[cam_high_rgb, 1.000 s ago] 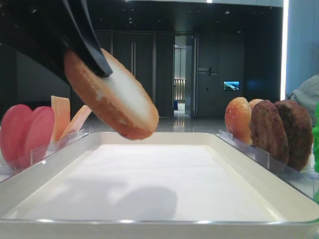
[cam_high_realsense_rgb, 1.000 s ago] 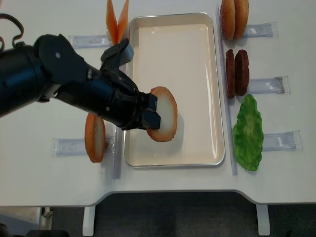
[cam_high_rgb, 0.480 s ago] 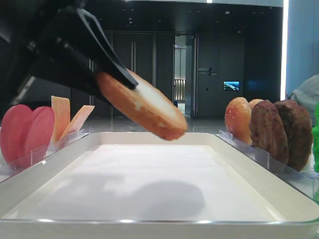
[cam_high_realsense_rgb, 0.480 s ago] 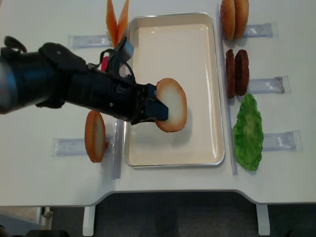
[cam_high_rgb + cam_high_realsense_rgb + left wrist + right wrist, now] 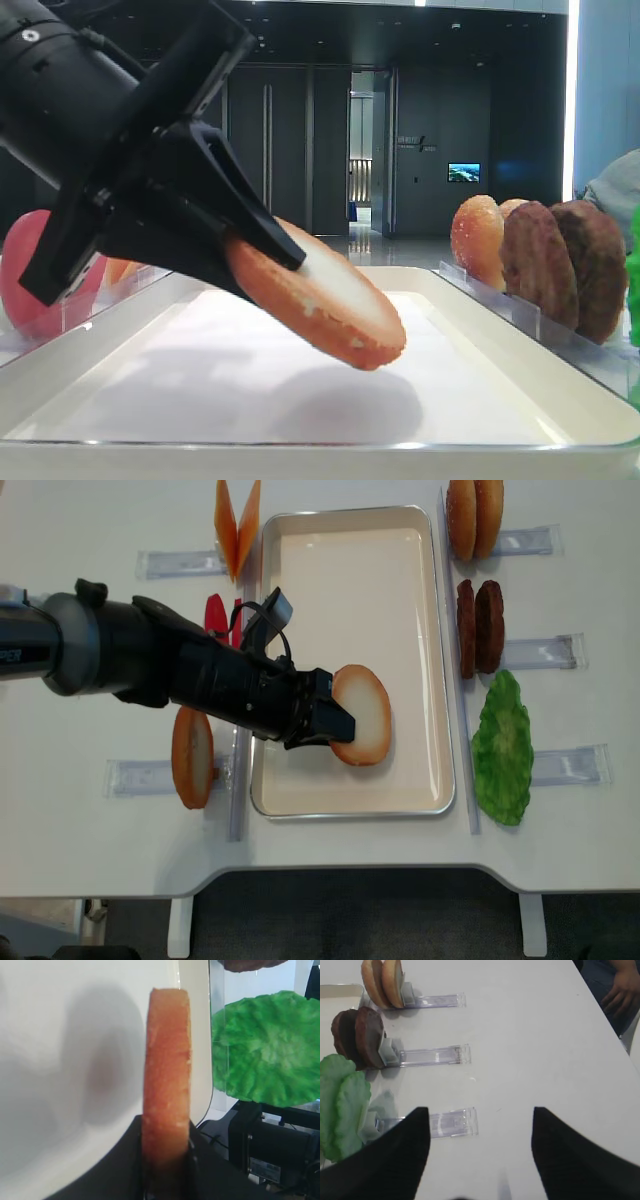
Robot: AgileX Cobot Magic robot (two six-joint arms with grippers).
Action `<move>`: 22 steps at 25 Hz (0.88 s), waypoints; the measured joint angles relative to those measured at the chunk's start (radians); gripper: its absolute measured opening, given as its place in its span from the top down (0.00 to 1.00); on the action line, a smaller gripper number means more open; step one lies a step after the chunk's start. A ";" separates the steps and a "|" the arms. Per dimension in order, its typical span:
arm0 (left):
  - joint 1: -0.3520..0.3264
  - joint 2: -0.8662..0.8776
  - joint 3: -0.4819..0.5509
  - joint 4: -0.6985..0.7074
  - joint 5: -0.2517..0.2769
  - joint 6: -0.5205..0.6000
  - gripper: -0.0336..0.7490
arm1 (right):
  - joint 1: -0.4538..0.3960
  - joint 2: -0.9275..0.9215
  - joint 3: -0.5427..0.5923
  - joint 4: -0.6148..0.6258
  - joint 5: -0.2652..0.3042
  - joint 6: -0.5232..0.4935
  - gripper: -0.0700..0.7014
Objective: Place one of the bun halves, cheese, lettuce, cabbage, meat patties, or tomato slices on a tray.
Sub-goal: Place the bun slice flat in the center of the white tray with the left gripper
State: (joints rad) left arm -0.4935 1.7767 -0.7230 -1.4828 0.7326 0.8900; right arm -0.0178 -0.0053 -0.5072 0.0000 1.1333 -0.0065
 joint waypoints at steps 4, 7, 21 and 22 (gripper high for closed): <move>0.000 0.010 0.000 -0.014 -0.015 0.002 0.80 | 0.000 0.000 0.000 0.000 0.000 0.000 0.35; 0.000 0.037 0.000 -0.016 -0.019 0.002 0.80 | 0.000 0.000 0.000 0.000 0.000 0.000 0.35; 0.000 0.059 0.000 -0.020 -0.020 -0.009 0.80 | 0.000 0.000 0.000 0.000 0.000 0.000 0.35; 0.000 0.059 0.000 -0.020 -0.020 -0.012 0.80 | 0.000 0.000 0.000 0.000 0.000 0.000 0.35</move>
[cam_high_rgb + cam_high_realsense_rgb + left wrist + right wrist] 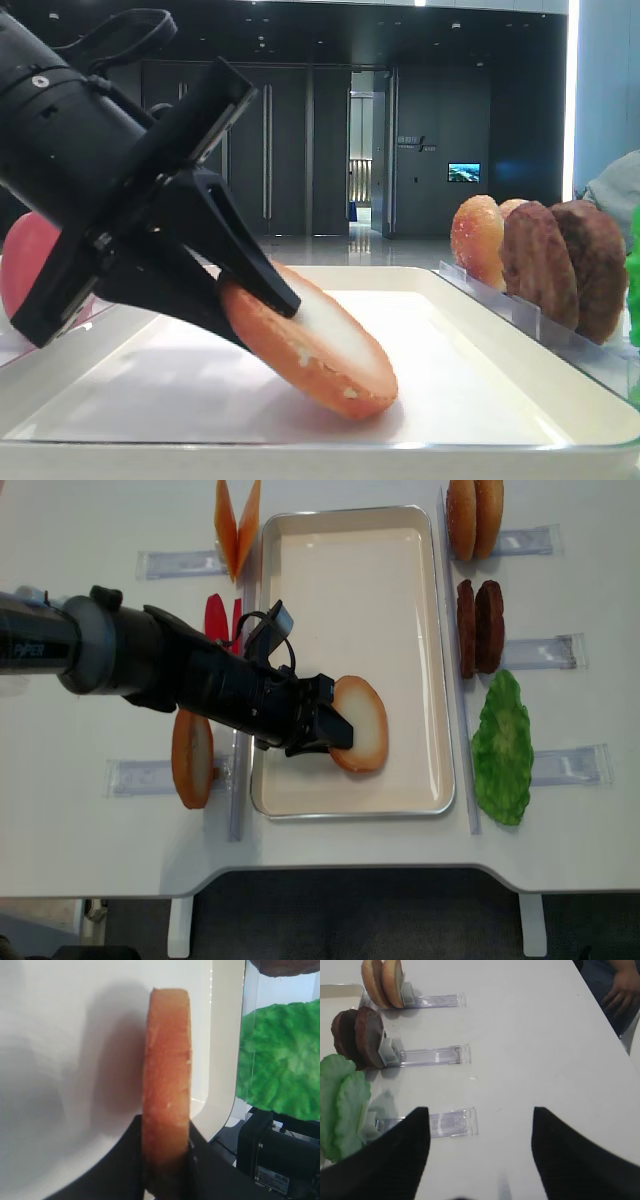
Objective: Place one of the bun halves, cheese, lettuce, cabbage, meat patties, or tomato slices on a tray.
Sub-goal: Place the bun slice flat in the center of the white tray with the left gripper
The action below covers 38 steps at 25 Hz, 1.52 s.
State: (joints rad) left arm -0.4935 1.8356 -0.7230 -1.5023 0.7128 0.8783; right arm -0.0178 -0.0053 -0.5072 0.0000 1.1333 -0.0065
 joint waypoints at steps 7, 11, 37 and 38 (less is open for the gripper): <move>0.000 0.000 0.000 0.000 0.000 -0.025 0.67 | 0.000 0.000 0.000 0.000 0.000 0.000 0.35; 0.000 0.000 0.000 0.001 0.000 -0.049 0.50 | 0.000 0.000 0.000 0.000 0.000 0.000 0.35; 0.000 -0.029 -0.120 0.335 0.029 -0.420 0.31 | 0.000 0.000 0.000 0.000 0.000 0.000 0.35; 0.000 -0.036 -0.120 0.356 0.031 -0.438 0.31 | 0.000 0.000 0.000 0.000 0.000 0.000 0.35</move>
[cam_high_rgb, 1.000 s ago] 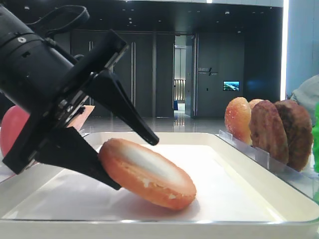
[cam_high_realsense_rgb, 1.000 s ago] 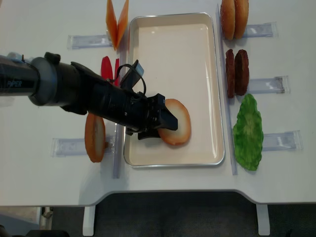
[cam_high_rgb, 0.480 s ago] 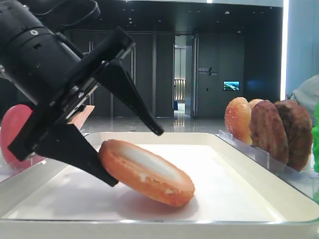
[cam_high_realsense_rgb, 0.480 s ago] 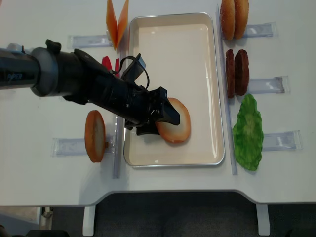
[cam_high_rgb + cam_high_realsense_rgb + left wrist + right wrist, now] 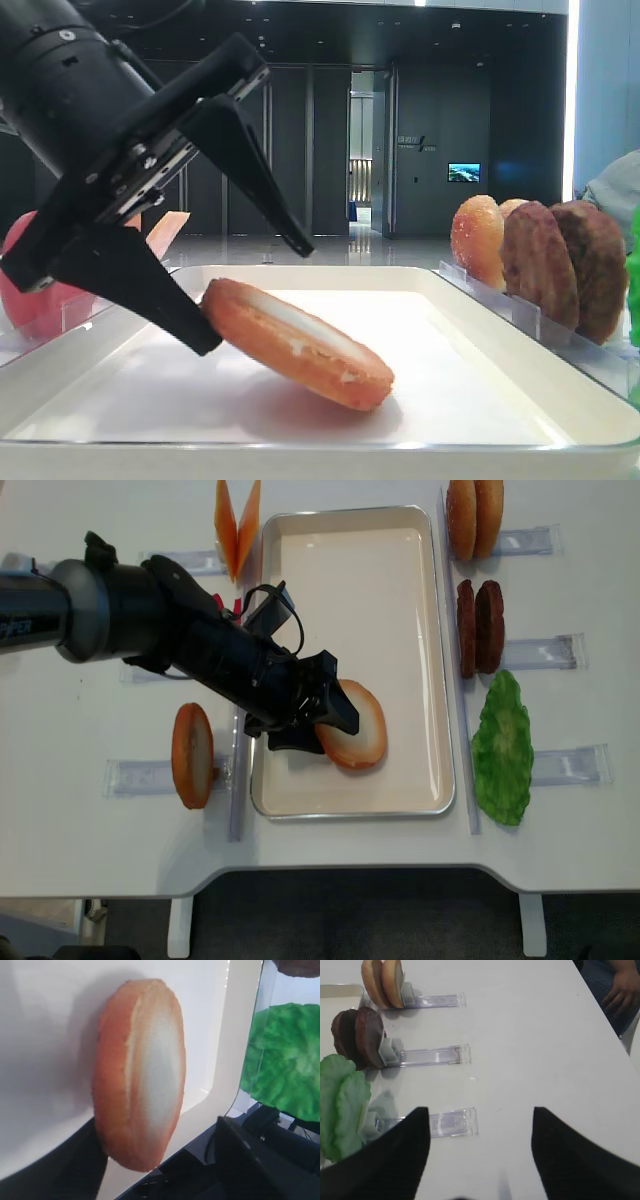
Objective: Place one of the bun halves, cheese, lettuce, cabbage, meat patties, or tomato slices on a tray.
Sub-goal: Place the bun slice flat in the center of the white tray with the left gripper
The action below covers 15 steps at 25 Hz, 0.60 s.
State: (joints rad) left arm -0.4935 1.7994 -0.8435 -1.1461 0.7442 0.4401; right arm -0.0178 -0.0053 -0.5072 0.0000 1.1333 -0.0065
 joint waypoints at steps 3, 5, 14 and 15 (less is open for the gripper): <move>0.000 -0.019 -0.001 0.047 0.002 -0.045 0.31 | 0.000 0.000 0.000 0.000 0.000 0.000 0.35; 0.000 -0.036 -0.006 0.090 0.003 -0.082 0.31 | 0.000 0.000 0.000 0.000 0.000 0.000 0.35; 0.000 -0.104 -0.018 0.250 0.024 -0.230 0.31 | 0.000 0.000 0.000 0.000 0.000 0.000 0.35; 0.000 -0.112 -0.018 0.265 0.025 -0.242 0.31 | 0.000 0.000 0.000 0.000 0.000 0.000 0.35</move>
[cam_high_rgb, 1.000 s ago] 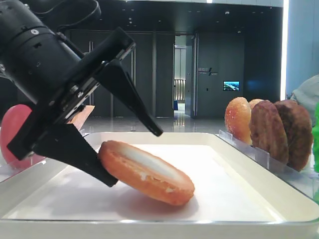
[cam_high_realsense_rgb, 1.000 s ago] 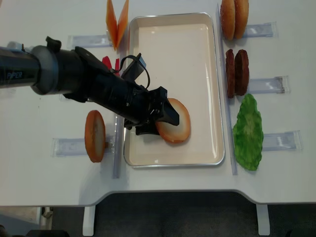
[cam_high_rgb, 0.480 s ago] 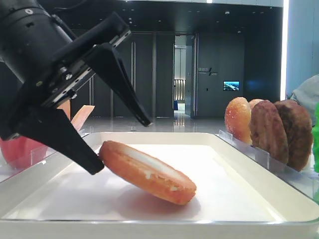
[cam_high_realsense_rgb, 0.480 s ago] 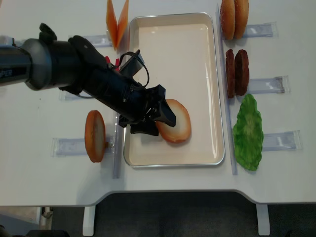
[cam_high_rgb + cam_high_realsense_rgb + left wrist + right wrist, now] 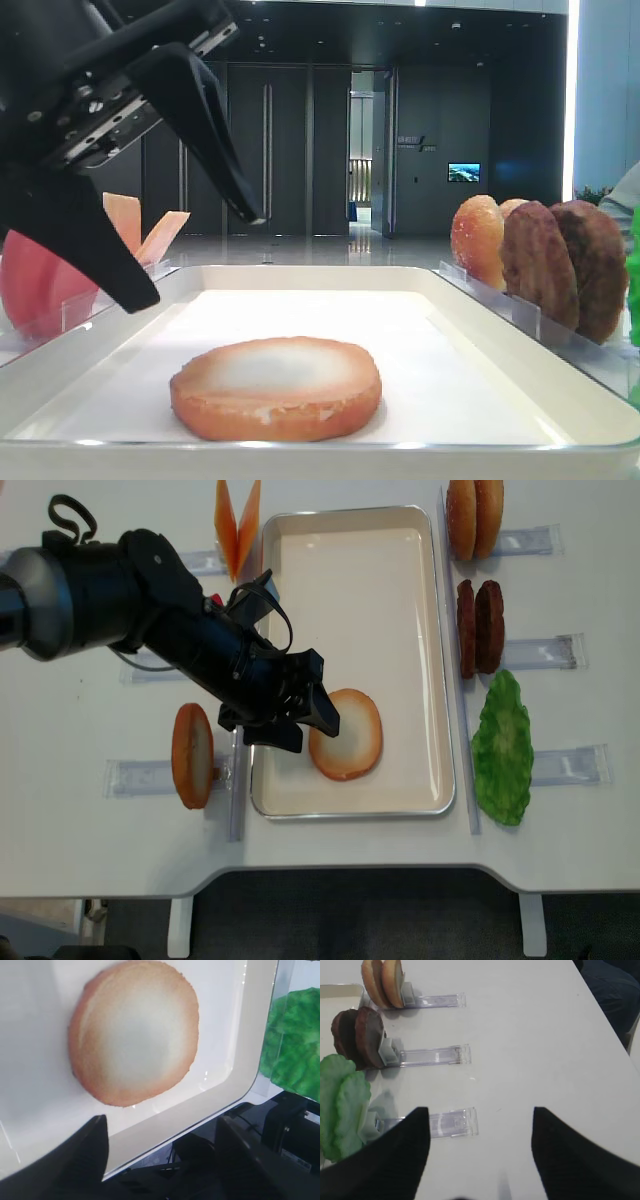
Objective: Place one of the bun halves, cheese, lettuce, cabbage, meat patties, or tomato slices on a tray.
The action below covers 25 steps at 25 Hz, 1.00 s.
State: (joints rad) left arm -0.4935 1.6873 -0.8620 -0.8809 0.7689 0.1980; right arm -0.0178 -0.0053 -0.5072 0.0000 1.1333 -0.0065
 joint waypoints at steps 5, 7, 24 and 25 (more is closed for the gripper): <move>0.000 -0.058 -0.012 0.101 0.024 -0.080 0.31 | 0.000 0.000 0.000 0.000 0.000 0.000 0.35; 0.000 -0.081 -0.025 0.157 0.046 -0.121 0.31 | 0.000 0.000 0.000 0.000 0.000 0.000 0.35; -0.018 -0.273 -0.225 0.729 0.445 -0.521 0.31 | 0.000 0.000 0.000 0.000 0.000 0.000 0.35; -0.018 -0.278 -0.225 0.731 0.445 -0.521 0.31 | 0.000 0.000 0.000 0.000 0.000 0.000 0.35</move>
State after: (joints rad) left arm -0.5117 1.4097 -1.0866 -0.1499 1.2142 -0.3228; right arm -0.0178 -0.0053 -0.5072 0.0000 1.1333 -0.0065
